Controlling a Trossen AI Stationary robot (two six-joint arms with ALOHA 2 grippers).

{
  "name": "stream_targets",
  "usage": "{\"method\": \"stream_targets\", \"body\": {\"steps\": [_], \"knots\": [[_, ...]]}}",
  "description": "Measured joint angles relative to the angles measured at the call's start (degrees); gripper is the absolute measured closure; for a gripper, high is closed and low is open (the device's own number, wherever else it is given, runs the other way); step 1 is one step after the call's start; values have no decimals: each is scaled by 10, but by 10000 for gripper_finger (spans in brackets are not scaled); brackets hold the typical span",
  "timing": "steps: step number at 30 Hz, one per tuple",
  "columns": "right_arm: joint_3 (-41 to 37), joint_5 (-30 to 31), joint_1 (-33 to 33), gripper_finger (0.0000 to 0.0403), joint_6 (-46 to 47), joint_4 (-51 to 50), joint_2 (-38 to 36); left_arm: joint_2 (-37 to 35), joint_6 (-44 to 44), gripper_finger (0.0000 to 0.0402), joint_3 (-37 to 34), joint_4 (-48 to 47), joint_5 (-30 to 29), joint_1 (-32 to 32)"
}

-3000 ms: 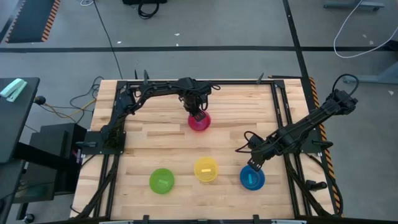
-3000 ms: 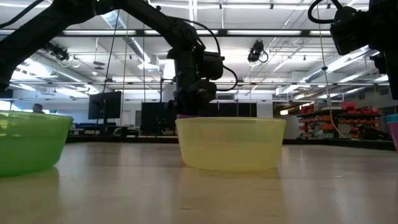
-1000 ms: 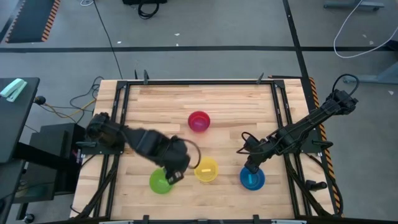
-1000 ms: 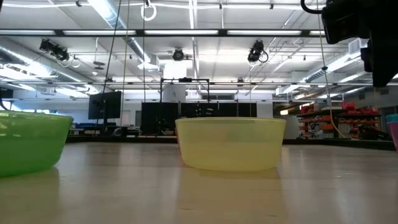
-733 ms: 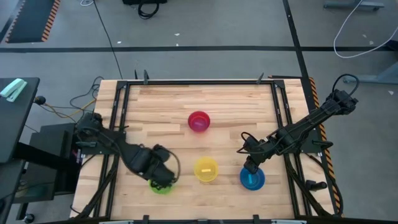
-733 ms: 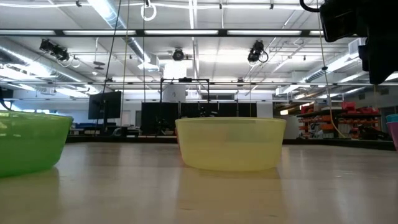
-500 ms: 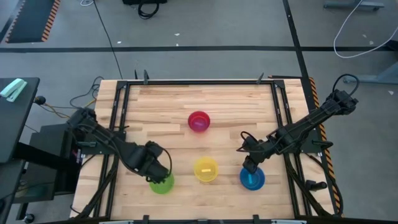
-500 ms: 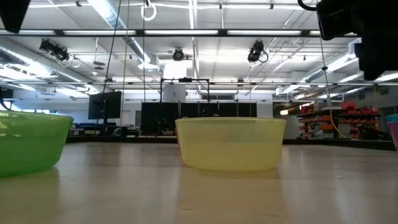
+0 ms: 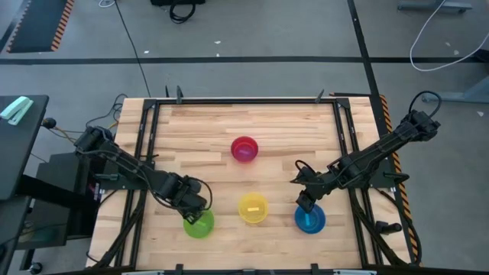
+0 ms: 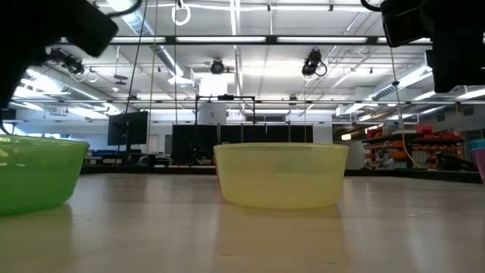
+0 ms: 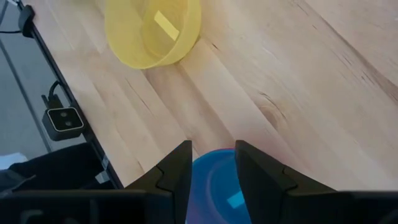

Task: Nest bowls inside each other
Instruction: Stack the green bowl on top of the orange bowl

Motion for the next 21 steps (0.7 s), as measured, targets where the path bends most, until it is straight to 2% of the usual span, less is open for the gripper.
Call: {"method": "stream_targets", "body": {"steps": [4, 10, 17, 21], "knots": [[0, 0, 0, 273, 1, 6, 0, -2, 1, 293, -35, 77, 18, 7], [0, 0, 0, 273, 5, 8, 0, -3, -1, 284, -64, 90, 18, 7], [0, 0, 0, 273, 5, 8, 0, -3, -7, 281, -97, 187, 19, 8], [0, 0, 0, 273, 5, 8, 0, -2, -15, 284, -110, 186, 19, 15]]}}
